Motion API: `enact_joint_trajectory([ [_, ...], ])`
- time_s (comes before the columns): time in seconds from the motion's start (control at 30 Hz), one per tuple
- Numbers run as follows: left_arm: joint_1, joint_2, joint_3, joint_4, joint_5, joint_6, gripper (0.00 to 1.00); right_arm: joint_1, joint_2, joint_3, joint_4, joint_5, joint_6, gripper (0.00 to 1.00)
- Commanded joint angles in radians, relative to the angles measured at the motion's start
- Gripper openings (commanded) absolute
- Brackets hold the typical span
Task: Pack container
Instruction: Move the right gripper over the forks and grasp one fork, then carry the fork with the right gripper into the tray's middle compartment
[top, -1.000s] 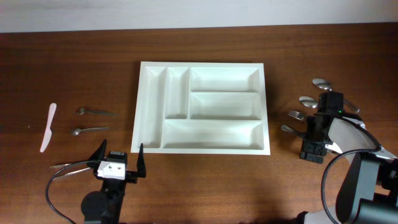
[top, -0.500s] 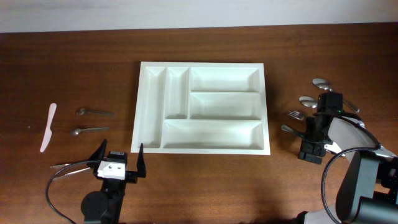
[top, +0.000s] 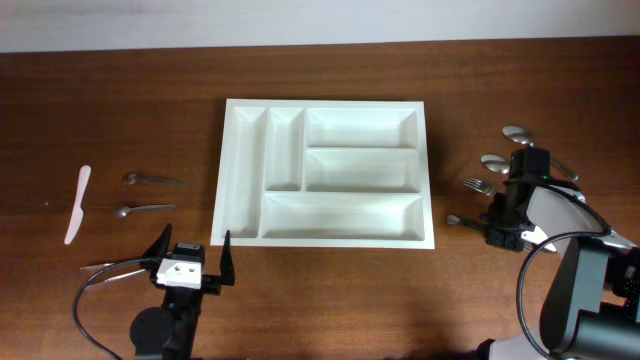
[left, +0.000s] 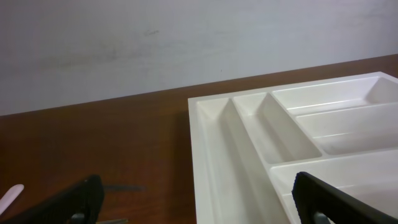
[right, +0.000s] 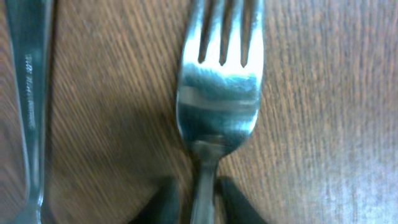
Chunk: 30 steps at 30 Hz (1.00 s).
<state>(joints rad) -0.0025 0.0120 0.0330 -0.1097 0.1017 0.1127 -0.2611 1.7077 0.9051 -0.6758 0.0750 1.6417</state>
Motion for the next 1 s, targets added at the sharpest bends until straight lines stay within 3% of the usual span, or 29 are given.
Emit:
enact_joint_trajectory([
  [0.0,-0.001,-0.006,-0.006,0.002,0.008,0.013,0.99,-0.001,0.052,-0.026,0.011,0.016,0.012,0.14],
  [0.23,-0.001,-0.006,-0.006,0.002,0.008,0.013,0.99,-0.001,0.052,-0.026,0.011,0.016,0.011,0.14],
  [0.33,-0.001,-0.006,-0.006,0.002,0.008,0.013,0.99,-0.001,0.052,-0.019,0.013,0.023,-0.044,0.04],
  [0.57,-0.001,-0.006,-0.006,0.002,0.008,0.013,0.99,-0.001,0.018,0.059,-0.044,0.034,-0.170,0.04],
  [0.77,-0.001,-0.006,-0.006,0.002,0.008,0.013,0.99,0.023,-0.061,0.211,-0.124,0.026,-0.341,0.04],
  [0.97,-0.001,-0.006,-0.006,0.002,0.007,0.013,0.99,0.118,-0.113,0.422,-0.251,0.005,-0.381,0.04],
])
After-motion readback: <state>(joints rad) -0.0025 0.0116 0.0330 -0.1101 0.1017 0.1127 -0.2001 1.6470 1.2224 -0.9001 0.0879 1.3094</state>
